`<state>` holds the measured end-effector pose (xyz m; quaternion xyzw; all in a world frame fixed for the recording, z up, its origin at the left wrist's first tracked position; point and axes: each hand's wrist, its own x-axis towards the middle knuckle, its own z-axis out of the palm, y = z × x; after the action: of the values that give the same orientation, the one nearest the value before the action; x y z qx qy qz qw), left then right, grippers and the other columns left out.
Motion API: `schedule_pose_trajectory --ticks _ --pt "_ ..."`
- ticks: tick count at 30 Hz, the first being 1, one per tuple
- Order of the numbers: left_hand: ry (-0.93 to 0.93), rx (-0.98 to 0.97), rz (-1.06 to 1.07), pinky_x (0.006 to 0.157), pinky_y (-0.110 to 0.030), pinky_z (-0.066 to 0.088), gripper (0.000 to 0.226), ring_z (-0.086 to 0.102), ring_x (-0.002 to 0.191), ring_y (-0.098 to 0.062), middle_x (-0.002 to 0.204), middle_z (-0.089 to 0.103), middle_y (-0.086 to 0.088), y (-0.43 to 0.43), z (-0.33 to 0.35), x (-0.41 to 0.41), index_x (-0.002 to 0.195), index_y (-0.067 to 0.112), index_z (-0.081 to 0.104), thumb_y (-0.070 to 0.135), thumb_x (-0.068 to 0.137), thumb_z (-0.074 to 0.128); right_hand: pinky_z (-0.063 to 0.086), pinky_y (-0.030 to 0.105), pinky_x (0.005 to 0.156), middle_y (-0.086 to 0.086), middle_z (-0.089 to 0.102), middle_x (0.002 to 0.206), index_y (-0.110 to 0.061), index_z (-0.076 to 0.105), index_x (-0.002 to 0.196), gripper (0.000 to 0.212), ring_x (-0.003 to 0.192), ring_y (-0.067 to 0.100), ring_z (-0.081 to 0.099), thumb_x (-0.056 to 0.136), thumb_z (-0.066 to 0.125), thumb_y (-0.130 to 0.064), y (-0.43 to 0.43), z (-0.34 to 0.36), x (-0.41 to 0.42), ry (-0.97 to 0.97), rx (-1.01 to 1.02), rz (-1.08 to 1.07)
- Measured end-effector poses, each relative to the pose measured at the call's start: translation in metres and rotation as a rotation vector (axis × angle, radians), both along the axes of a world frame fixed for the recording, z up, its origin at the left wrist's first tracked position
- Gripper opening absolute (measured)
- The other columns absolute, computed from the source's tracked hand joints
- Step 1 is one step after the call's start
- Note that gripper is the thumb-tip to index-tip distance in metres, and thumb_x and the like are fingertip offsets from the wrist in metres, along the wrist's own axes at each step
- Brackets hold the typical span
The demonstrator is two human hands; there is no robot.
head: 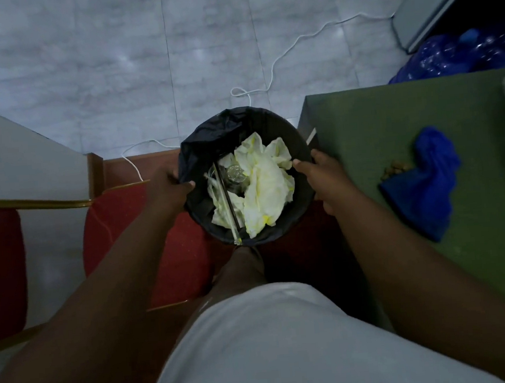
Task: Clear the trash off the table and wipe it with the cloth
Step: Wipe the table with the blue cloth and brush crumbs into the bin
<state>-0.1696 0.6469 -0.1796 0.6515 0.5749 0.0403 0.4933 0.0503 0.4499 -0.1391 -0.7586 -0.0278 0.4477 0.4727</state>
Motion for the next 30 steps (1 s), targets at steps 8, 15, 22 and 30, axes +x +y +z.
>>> schedule_pose_trajectory --ticks 8,15,22,30 --pt "0.193 0.111 -0.163 0.072 -0.051 0.052 0.024 0.062 0.082 -0.035 0.087 0.062 -0.021 -0.024 0.006 -0.020 0.090 0.002 0.057 0.015 0.074 0.067 0.046 0.028 0.079 -0.002 0.060 0.124 -0.014 0.044 0.141 0.050 0.088 0.007 0.058 0.094 0.060 -0.022 -0.038 0.018 -0.015 0.022 -0.041 0.015" --pt "0.217 0.073 -0.154 0.062 -0.040 0.043 0.021 0.055 0.076 -0.028 0.088 0.058 -0.029 -0.031 -0.001 -0.023 0.090 -0.002 0.050 0.007 0.079 0.065 0.048 0.041 0.095 0.007 0.064 0.118 -0.016 0.063 0.118 0.040 0.109 0.026 0.059 0.085 0.058 -0.037 -0.077 0.032 0.021 -0.676 -0.311 -0.197" --pt "0.267 0.069 -0.255 0.063 -0.040 0.043 0.020 0.055 0.077 -0.029 0.086 0.057 -0.023 -0.053 -0.004 -0.002 0.093 -0.003 0.051 0.004 0.080 0.064 0.037 0.050 0.107 0.007 0.030 0.152 -0.027 0.039 0.145 0.060 0.133 0.038 0.036 0.090 0.057 -0.046 -0.152 0.014 0.108 -0.564 -0.875 0.001" --pt "0.197 0.011 -0.341 0.059 -0.032 0.036 0.016 0.054 0.078 -0.023 0.087 0.055 -0.006 -0.081 0.005 0.036 0.097 0.005 0.049 0.006 0.085 0.059 0.039 0.039 0.103 0.009 0.038 0.146 -0.018 0.050 0.139 0.047 0.124 0.033 0.048 0.093 0.052 -0.013 -0.142 -0.001 0.102 -0.726 -0.736 0.087"
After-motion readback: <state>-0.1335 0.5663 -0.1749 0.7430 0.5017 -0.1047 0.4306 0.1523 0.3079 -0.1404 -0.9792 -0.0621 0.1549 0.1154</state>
